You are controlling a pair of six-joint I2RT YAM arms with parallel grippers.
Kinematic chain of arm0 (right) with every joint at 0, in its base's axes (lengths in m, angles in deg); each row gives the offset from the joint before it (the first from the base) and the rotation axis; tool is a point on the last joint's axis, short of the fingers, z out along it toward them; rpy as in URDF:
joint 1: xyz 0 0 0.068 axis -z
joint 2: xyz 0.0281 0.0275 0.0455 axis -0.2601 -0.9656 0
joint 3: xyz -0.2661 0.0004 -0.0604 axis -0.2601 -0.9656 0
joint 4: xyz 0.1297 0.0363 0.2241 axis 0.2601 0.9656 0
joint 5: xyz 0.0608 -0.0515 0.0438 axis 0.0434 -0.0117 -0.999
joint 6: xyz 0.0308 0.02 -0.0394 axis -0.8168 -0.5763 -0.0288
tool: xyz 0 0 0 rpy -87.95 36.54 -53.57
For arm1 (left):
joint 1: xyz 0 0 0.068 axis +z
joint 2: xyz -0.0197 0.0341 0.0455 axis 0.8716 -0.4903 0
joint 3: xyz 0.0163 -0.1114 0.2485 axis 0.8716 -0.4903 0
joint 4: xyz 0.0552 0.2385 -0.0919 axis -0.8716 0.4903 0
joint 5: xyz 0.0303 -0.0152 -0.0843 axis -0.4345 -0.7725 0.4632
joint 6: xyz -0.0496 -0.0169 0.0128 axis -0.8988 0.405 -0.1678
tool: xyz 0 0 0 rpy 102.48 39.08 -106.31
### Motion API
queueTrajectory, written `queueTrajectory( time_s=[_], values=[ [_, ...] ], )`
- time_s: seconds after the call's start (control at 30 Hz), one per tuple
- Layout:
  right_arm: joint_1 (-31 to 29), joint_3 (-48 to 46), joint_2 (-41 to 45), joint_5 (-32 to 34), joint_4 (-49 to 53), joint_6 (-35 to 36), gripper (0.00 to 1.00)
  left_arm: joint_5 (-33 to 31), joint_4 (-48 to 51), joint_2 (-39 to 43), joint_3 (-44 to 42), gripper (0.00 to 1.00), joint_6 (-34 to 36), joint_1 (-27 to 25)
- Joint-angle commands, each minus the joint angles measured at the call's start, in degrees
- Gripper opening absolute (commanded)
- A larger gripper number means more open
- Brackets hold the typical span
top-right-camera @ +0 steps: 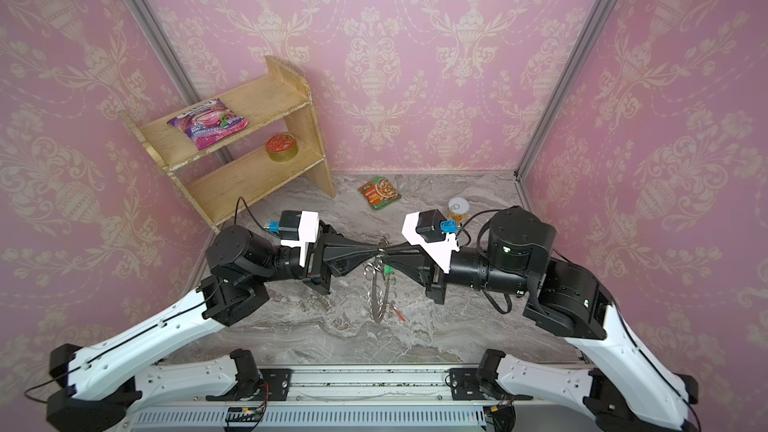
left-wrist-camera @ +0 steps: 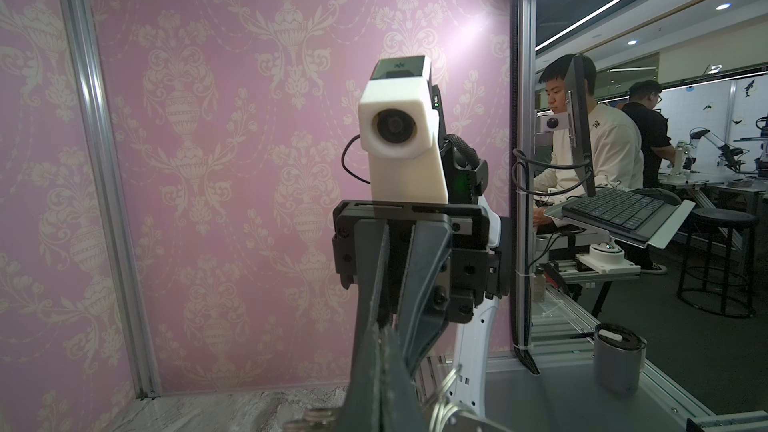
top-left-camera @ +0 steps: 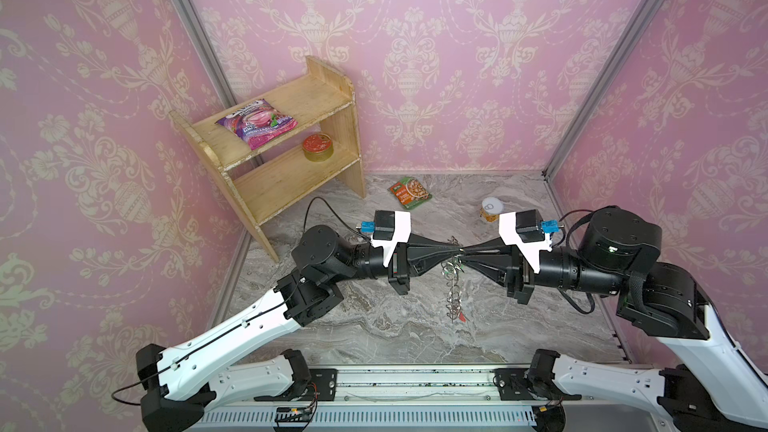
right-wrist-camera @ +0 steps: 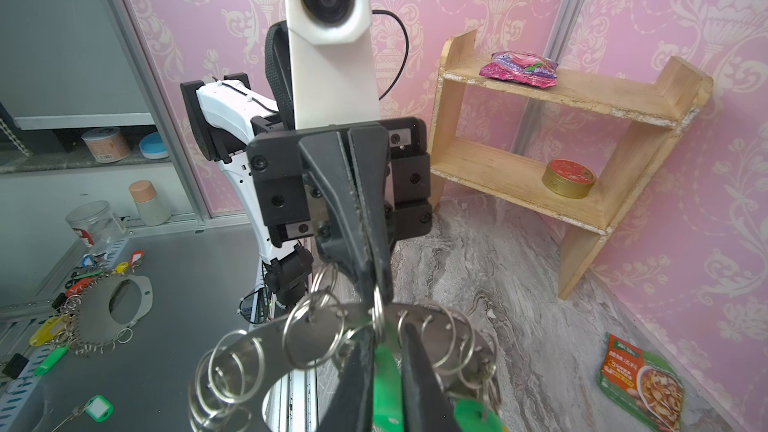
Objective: Put the keys on the keyring
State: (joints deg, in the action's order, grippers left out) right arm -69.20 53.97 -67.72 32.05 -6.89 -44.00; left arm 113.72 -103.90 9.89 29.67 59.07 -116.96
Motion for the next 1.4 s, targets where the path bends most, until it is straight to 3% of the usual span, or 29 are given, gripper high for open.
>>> queueTrajectory(
  time_s=[0.0, 0.47, 1.37],
  values=[
    [0.06, 0.5, 0.32, -0.85, -1.81, -0.59, 0.12, 0.96, -2.21, 1.37, 0.75, 0.0, -0.69, 0.1],
    [0.05, 1.73, -0.08, -2.59, -1.91, -0.71, 0.0, 1.31, -1.55, 0.79, 1.1, 0.0, -0.51, 0.11],
    [0.07, 4.96, -1.69, -2.27, 1.41, -0.27, 0.0, -0.42, 0.35, 1.66, 0.06, 0.0, 0.63, 0.08]
  ],
)
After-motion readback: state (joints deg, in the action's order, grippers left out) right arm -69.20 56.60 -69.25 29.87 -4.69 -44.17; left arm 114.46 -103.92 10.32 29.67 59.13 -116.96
